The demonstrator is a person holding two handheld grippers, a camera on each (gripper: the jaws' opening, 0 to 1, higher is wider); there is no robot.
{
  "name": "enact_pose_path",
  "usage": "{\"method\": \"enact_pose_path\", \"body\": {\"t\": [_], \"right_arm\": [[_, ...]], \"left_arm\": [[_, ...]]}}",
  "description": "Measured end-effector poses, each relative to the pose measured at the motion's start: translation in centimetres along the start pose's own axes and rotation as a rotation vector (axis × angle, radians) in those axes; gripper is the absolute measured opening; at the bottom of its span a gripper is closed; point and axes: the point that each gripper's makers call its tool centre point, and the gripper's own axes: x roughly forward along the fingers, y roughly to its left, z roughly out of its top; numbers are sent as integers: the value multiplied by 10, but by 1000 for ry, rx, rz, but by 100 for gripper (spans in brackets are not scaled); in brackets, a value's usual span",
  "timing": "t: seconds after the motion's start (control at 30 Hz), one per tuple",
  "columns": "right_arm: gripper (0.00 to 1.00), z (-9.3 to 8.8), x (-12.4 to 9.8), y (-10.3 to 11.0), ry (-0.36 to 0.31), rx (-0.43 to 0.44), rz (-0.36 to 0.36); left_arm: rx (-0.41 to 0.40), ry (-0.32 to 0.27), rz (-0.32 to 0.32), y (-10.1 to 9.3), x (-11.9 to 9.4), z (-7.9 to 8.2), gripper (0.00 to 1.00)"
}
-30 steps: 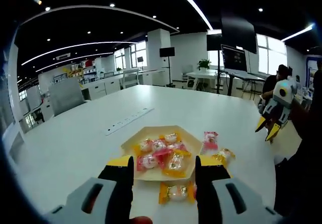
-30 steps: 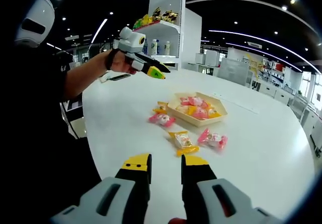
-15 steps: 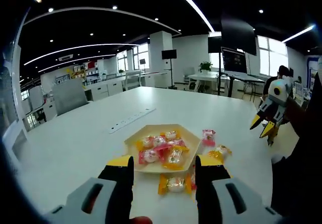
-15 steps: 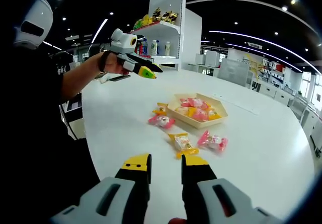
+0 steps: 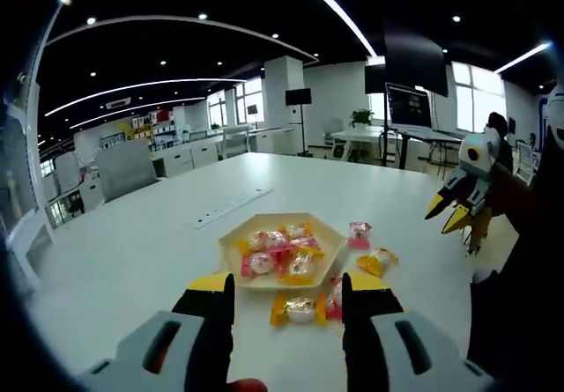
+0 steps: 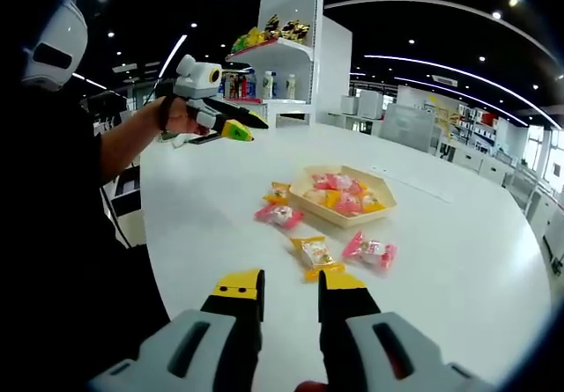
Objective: Pick up the marshmallows scattered on the table and place them into the bowl on the table
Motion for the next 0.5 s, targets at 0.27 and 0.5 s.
{"method": "enact_pose_path", "body": {"t": [0.27,0.5], "right_arm": [[25,3,1,-4,-7,2,-4],[25,4,5,-6,-11,4,2]], "left_arm": [[-22,-5,15,-1,-13,-8,49],[-43,-5,32,-2,-25,-15,49]]}}
